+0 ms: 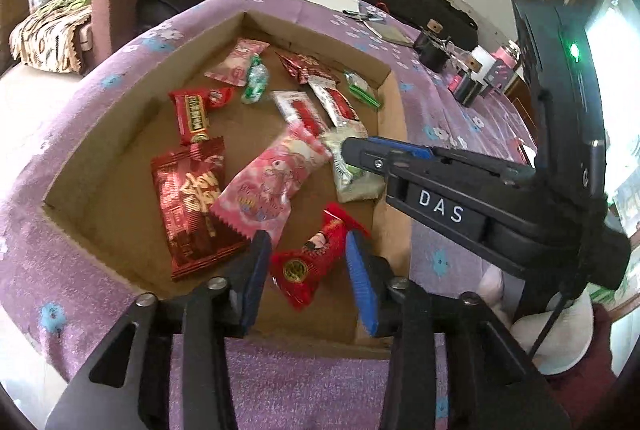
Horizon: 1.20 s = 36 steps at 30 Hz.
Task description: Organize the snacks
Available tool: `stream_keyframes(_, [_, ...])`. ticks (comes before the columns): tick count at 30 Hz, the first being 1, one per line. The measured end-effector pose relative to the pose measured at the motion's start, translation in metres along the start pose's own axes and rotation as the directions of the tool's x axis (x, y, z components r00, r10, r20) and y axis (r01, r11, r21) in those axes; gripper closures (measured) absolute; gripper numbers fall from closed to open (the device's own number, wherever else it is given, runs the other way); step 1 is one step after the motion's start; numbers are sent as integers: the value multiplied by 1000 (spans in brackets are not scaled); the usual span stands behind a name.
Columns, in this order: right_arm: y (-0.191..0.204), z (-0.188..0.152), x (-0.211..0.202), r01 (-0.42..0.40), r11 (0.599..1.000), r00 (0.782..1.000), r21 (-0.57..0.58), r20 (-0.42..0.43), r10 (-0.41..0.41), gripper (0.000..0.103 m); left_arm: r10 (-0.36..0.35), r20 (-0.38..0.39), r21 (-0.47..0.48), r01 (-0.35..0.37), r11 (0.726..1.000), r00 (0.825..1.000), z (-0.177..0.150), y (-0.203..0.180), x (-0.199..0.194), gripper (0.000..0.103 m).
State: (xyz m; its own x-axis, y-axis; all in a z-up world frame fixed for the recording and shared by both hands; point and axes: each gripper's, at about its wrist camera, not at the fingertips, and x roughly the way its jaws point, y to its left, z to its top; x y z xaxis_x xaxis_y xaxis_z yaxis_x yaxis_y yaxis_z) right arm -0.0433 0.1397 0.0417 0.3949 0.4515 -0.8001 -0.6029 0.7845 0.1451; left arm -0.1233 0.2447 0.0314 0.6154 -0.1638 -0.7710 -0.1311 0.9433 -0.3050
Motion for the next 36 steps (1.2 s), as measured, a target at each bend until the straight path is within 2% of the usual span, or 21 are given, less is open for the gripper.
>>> stream_keyframes(2, [-1,0,-4,-1,1000,1000,8,23,1,80,4,17,-8,-4,1000,1000,0,2,-6,57])
stream_keyframes(4, [-3,0,-14,-1,1000,999,18,54,0,62,16,33,-10,-16,1000,999,0,3,-11,57])
stream_keyframes(5, [-3,0,-20,1,1000,997,19,72,-3,60,19,42,-11,-18,1000,999,0,3,-14,57])
stream_keyframes(11, [-8,-10,-60,52,998,984,44,168,-59,53,66,114,12,-68,998,991,-1,-6,-28,57])
stream_keyframes(14, [-18,-19,-73,65,993,977,99,195,-83,49,130,176,45,-140,989,976,-3,-17,-35,56])
stream_keyframes(15, [-23,-24,-78,62,990,974,126,207,-88,48,155,200,53,-169,984,967,-4,-20,-38,51])
stream_keyframes(16, [-27,-27,-81,60,988,972,145,215,-91,47,191,235,56,-210,976,953,-6,-24,-42,39])
stream_keyframes(17, [-30,-32,-84,61,985,970,163,221,-97,46,217,264,51,-238,970,940,-6,-25,-45,32])
stream_keyframes(18, [-33,-37,-88,68,981,967,181,229,-109,44,253,314,40,-279,959,915,-8,-28,-52,25])
stream_keyframes(19, [-35,-43,-92,76,977,963,198,239,-123,44,271,346,33,-300,953,898,-9,-30,-56,20])
stream_keyframes(20, [-36,-48,-95,82,974,960,210,246,-134,44,292,395,25,-328,944,871,-11,-33,-63,20])
stream_keyframes(22, [-37,-59,-101,90,969,954,231,259,-150,39,318,461,16,-366,930,829,-13,-36,-73,16])
stream_keyframes(23, [-36,-62,-103,93,968,953,234,262,-155,38,327,482,15,-381,925,813,-14,-38,-76,14])
stream_keyframes(24, [-34,-67,-105,100,967,950,236,267,-163,36,329,493,17,-387,922,806,-14,-40,-77,12])
stream_keyframes(26, [-30,-72,-105,110,967,948,230,267,-171,35,326,487,23,-385,923,810,-12,-41,-77,12])
stream_keyframes(32, [-14,-87,-106,142,972,946,187,262,-188,30,351,377,42,-394,918,857,-9,-45,-56,12])
stream_keyframes(36, [-10,-92,-105,161,973,947,165,253,-199,29,360,324,54,-396,916,875,-11,-49,-47,12])
